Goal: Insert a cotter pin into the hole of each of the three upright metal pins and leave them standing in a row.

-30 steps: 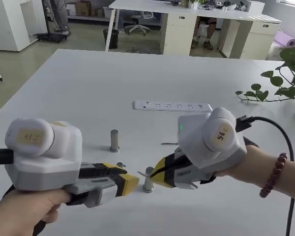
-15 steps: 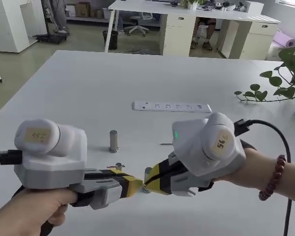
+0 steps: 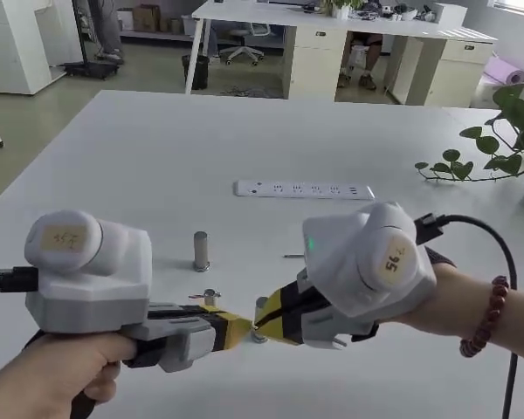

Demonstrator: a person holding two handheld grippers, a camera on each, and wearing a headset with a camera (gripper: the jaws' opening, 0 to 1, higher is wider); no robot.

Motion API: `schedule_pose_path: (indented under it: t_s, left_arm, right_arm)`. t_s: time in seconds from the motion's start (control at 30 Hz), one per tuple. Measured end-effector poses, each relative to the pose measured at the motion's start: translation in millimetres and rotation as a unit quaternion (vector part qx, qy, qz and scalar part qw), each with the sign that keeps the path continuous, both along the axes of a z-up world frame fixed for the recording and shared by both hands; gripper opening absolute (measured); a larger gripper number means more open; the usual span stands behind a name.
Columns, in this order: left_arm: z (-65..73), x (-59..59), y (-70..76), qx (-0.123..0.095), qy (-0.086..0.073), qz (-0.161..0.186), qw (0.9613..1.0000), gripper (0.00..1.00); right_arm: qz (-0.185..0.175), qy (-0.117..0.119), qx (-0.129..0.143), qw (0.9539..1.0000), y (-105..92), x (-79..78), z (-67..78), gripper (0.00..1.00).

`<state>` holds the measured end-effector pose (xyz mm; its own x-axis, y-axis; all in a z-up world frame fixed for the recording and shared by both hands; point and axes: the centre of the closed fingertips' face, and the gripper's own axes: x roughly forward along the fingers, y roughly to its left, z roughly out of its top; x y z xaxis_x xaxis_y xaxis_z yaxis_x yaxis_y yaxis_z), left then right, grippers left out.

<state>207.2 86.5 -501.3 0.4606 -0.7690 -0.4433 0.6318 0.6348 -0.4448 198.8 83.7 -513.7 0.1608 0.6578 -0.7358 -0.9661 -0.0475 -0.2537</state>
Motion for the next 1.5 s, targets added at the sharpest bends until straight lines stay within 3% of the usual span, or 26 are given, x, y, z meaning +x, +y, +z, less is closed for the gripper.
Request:
schedule_pose_path:
  t_s: [0.2,0.33,0.7,0.87,1.03,1.13,1.23,1.33,1.43,1.5]
  left_arm:
    - [-1.0,-0.8,0.6,-0.001,0.0,-0.008,1.0,0.01]
    - [0.1,-0.8,0.9,0.001,-0.011,-0.011,0.9999,0.01]
    - [3.7,3.1,4.4,-0.012,-0.003,0.007,0.9999,0.0]
    - [2.6,2.3,4.8,-0.008,-0.003,0.006,0.9999,0.0]
    - [-0.4,2.0,5.9,-0.006,-0.002,0.005,1.0,0.0]
    - [-2.1,0.6,4.8,-0.002,-0.003,0.001,1.0,0.0]
    - [-4.5,0.6,4.6,0.001,-0.002,0.0,1.0,0.0]
    - [-4.7,0.0,4.8,0.0,-0.005,-0.003,1.0,0.0]
    - [-1.7,-0.7,3.6,-0.006,-0.014,-0.012,0.9998,0.0]
    - [-1.5,-2.5,3.4,-0.003,-0.02,-0.022,0.9995,0.0]
  right_arm:
    - [0.004,-0.005,-0.001,1.0,0.6,-1.3,-0.9,0.0]
    - [0.004,-0.009,0.003,0.9999,1.8,-0.1,-0.3,0.0]
    - [-0.019,-0.012,0.016,0.9996,3.0,6.4,-0.4,0.0]
    - [-0.048,0.022,0.04,0.9978,1.5,8.5,0.7,0.05]
    - [-0.086,0.081,0.074,0.9903,-3.7,8.7,1.0,0.07]
    - [-0.103,0.1,0.086,0.9859,-8.2,10.9,0.1,0.06]
    - [-0.108,0.107,0.087,0.9846,-12.4,10.8,-2.8,0.06]
    - [-0.12,0.145,0.095,0.9776,-15.0,5.5,-6.5,0.09]
    - [-0.114,0.163,0.106,0.9742,-14.9,0.0,-5.6,0.11]
    - [-0.115,0.191,0.118,0.9676,-13.7,-4.8,-4.8,0.12]
